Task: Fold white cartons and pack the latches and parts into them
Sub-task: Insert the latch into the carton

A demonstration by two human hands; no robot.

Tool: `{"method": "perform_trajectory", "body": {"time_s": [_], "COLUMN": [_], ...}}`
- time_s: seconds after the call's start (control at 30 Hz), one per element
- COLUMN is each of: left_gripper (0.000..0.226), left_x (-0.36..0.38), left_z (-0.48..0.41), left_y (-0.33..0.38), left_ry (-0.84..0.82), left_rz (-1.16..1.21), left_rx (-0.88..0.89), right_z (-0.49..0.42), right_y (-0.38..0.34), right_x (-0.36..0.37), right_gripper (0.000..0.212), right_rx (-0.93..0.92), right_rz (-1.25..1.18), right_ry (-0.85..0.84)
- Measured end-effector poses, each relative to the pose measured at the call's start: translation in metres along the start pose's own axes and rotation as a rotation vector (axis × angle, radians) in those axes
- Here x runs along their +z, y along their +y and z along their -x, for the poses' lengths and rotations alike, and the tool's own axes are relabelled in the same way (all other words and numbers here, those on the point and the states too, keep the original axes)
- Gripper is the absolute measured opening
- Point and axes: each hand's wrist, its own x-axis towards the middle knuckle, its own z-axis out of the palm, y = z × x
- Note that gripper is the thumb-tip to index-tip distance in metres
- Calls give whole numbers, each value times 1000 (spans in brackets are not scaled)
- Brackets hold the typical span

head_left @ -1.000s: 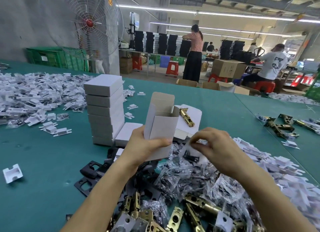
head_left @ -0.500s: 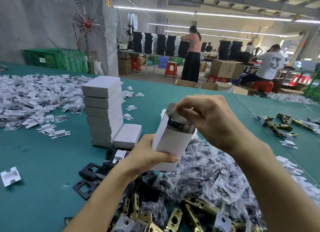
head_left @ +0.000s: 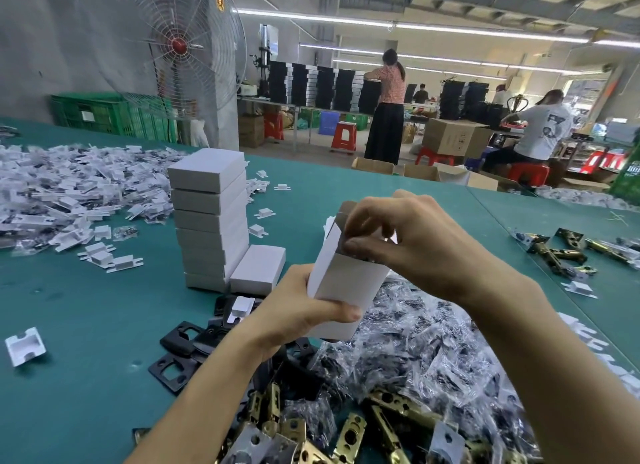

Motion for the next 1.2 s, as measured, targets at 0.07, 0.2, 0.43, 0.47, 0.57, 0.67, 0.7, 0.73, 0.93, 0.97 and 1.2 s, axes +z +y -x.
{"method": "perform_trajectory", "body": {"time_s": [0.07,0.2,0.43,0.47,0.57,0.67,0.7,0.73,0.93,0.97,1.2], "left_gripper": [27,26,29,29,31,30,27,23,22,22,23], "left_x": [0,1,0,0,1,3,3,3,2,2,4], "left_z": [0,-1,1,1,2,1,1,1,1,1,2], "left_y": [0,0,5,5,5,5,5,6,4,4,5], "left_ry": [11,16,32,39,62,64,63,68,74,66,-10], "left_rz": [-2,-28,58,61,45,41,52,61,56,45,37], "left_rx": [-2,-5,33,34,22,27,30,30,45,47,20], "right_z": [0,4,6,6,8,7,7,6,12,14,40], "right_y": [2,1,2,1,4,5,5,3,-8,-7,10], "right_x": [-3,-9,8,12,13,3,1,0,3,4,24], "right_gripper": [11,18,16,14,6,18,35,51,52,51,32], "right_rx": [27,57,39,43,68,90,94,100,151,148,154], "right_rz": [86,21,-322,-355,-327,-173,-116,-53,130,145,89], "right_ry": [-51,-150,166,186,107,-60,-111,-164,-253,-246,130]}}
